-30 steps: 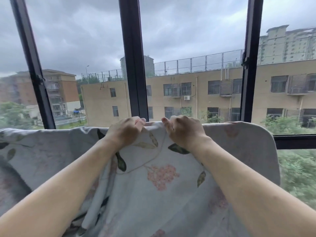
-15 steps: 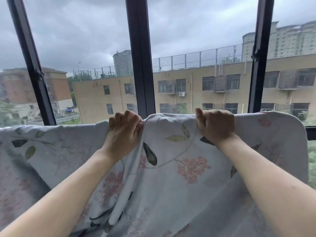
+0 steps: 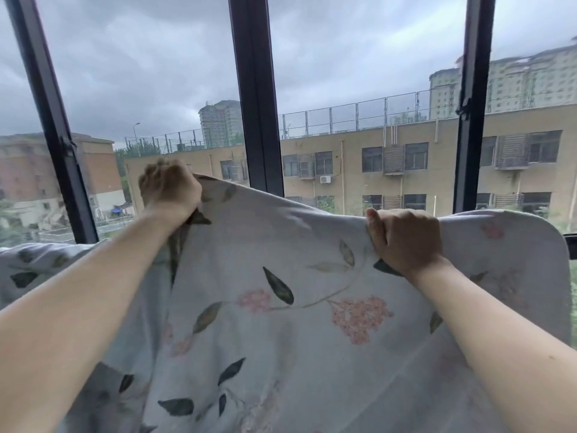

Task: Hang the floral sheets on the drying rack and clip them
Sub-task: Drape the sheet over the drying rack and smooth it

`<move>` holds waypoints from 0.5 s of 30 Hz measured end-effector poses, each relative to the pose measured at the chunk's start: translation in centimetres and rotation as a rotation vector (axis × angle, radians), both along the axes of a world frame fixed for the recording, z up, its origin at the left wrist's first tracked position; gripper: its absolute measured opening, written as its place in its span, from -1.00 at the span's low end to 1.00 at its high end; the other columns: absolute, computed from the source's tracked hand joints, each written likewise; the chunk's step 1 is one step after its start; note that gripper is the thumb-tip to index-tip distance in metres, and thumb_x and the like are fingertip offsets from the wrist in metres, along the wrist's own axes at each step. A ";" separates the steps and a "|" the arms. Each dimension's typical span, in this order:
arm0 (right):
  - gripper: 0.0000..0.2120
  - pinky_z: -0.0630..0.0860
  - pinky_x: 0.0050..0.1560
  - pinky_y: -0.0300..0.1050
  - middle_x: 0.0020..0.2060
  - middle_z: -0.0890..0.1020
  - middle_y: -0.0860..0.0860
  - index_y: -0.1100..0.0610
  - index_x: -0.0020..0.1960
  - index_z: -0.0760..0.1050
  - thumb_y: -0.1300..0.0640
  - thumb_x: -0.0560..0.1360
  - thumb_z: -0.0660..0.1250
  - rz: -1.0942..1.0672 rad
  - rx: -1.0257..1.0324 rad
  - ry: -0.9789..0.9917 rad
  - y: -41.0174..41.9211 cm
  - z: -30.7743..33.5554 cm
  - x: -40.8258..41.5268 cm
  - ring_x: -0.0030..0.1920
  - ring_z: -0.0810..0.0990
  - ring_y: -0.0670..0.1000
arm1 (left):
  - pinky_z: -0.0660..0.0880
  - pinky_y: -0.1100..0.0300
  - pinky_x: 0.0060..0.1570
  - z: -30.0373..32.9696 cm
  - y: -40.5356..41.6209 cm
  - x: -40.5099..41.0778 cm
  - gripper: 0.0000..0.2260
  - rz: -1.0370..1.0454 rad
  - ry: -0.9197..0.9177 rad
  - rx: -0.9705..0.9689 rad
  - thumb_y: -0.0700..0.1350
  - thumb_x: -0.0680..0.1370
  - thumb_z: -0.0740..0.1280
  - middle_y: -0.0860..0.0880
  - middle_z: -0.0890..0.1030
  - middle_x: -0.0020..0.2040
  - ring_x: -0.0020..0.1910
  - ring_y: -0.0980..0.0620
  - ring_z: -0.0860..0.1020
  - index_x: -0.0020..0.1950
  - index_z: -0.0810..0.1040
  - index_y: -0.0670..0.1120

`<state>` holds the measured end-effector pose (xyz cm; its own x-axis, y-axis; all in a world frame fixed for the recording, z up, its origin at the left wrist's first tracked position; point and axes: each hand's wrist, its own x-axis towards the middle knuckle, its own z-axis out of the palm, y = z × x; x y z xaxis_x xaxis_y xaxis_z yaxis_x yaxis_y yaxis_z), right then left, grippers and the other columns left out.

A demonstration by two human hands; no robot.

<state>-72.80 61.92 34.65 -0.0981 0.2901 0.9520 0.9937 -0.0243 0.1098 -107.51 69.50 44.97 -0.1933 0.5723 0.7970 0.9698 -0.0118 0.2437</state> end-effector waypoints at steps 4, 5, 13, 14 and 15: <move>-0.49 0.38 -0.45 -0.20 -0.59 0.45 0.02 0.08 -0.47 0.38 -0.05 0.59 0.01 0.017 0.009 0.001 0.0 -0.1 0.1 -0.59 0.43 0.09 | 0.36 -0.07 0.14 -0.1 -1.2 3.0 -0.78 -0.259 0.199 -0.029 -0.01 0.60 0.18 -0.16 0.42 0.12 0.11 -0.14 0.41 0.16 0.37 -0.12; -0.50 0.35 -0.45 -0.21 -0.58 0.45 0.01 0.08 -0.47 0.38 -0.04 0.59 0.01 0.019 0.009 -0.001 0.0 -0.1 0.2 -0.59 0.43 0.09 | 0.38 -0.06 0.13 -1.0 -2.0 3.7 -0.71 -0.423 0.244 -0.136 0.13 0.61 0.14 -0.12 0.45 0.14 0.09 -0.10 0.44 0.18 0.37 -0.05; -0.51 0.29 -0.37 -0.20 -0.47 0.56 0.06 0.13 -0.41 0.48 -0.04 0.52 -0.03 -0.005 -0.112 0.102 -0.5 0.2 -1.3 -0.48 0.49 0.11 | 0.42 0.04 0.13 -5.0 -3.8 4.8 -0.36 -0.422 0.321 -0.551 0.30 0.61 -0.13 -0.14 0.60 0.18 0.14 -0.11 0.54 0.05 0.63 -0.07; -0.53 0.32 -0.35 -0.17 -0.42 0.57 0.07 0.14 -0.35 0.51 -0.04 0.51 -0.04 0.017 -0.124 0.084 -0.8 0.5 -2.2 -0.44 0.51 0.12 | 0.40 0.03 0.17 -4.9 -3.7 4.9 -0.37 -0.420 0.321 -0.562 0.28 0.62 -0.12 -0.13 0.58 0.23 0.19 -0.11 0.52 0.10 0.63 -0.07; -0.55 0.37 -0.30 -0.13 -0.36 0.59 0.07 0.15 -0.29 0.53 -0.03 0.51 -0.03 0.055 -0.130 0.048 -1.0 0.9 -3.3 -0.38 0.53 0.13 | 0.40 0.02 0.19 -4.8 -3.6 5.1 -0.37 -0.426 0.329 -0.576 0.28 0.62 -0.12 -0.13 0.58 0.24 0.20 -0.11 0.51 0.12 0.62 -0.06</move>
